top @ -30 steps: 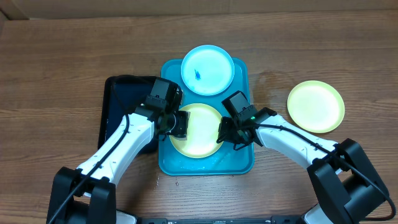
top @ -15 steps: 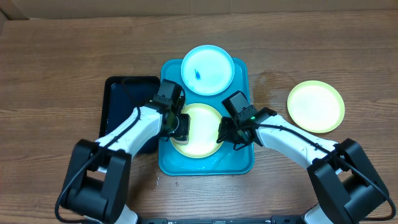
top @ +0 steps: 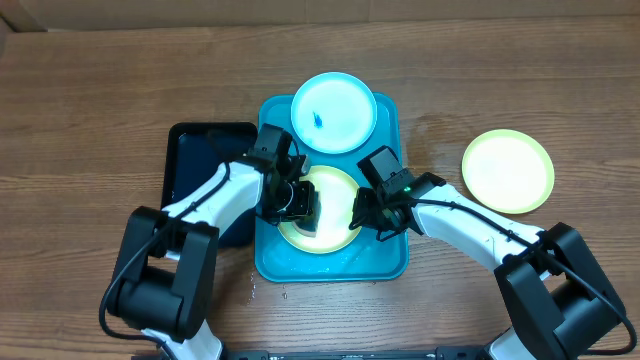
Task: Clean dirty plates on tray and stack at the side
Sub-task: 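Scrub the red stain with the sponge while the right gripper holds the plate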
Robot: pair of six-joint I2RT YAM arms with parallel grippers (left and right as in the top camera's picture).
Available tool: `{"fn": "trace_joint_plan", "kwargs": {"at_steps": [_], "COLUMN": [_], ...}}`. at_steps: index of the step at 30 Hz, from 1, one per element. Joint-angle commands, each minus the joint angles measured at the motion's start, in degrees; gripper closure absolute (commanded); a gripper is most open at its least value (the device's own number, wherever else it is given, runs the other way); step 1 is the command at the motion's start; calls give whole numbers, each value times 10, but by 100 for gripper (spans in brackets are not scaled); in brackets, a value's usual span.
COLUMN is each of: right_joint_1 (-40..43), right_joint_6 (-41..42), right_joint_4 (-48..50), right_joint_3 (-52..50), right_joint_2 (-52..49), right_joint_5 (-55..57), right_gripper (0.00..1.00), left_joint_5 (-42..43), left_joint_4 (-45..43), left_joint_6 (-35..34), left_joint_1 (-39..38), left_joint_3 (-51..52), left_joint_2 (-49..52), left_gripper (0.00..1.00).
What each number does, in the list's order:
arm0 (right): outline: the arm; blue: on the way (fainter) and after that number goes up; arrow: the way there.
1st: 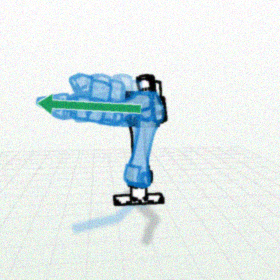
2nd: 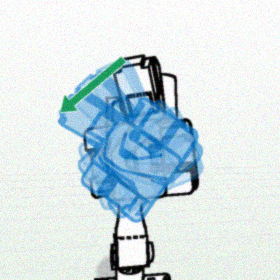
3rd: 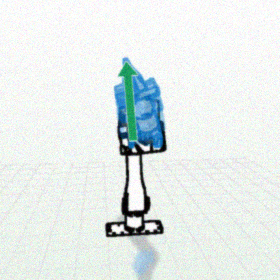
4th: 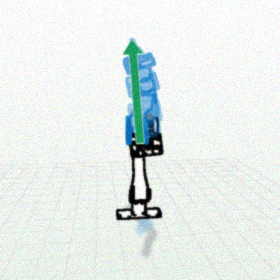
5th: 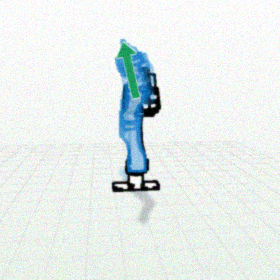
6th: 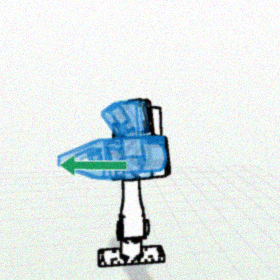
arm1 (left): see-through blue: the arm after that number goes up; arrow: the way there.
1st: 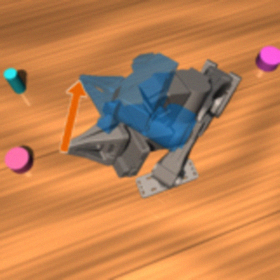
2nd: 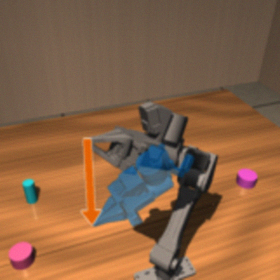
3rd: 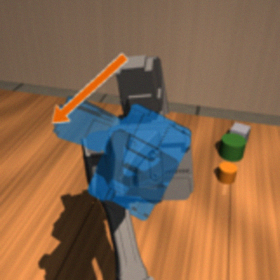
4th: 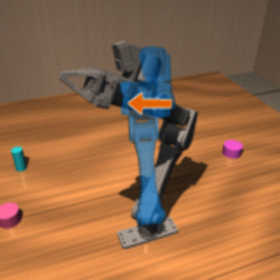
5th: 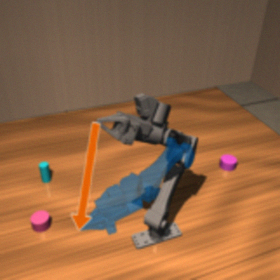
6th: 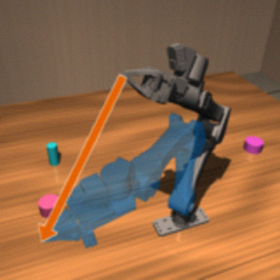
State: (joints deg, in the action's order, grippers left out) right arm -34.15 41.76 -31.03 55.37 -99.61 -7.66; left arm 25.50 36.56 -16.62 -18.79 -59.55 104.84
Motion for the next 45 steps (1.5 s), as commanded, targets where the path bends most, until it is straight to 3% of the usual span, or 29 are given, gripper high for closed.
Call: {"fn": "trace_joint_plan", "kwargs": {"at_steps": [1,4,8,17,22,35,45], "right_joint_1": [-3,-6,-20,-29,-29,-29,-29], "right_joint_6": [-2,-2,-2,-2,-2,-2,-2], "right_joint_4": [7,7,11,16,16,18,18], "right_joint_3": [1,1,1,1,1,1,1], "right_joint_2": [-6,-6,-6,-6,-6,-6,-6], "right_joint_5": [-10,-10,-9,-3,-3,-3,-3], "right_gripper": [96,96,96,96,96,96,96], "left_joint_5": [106,89,7,-177,-214,-145,66], "left_joint_4": [39,73,107,151,141,13,-73], "left_joint_6": [-5,1,2,3,2,-28,-30], "left_joint_1": [-2,-2,-5,-17,-17,-19,-19], "left_joint_3": [-69,-121,-159,-125,-85,50,78], "left_joint_2": [7,-9,-26,-30,-30,-29,-29], "left_gripper": [96,96,96,96,96,96,96]}}
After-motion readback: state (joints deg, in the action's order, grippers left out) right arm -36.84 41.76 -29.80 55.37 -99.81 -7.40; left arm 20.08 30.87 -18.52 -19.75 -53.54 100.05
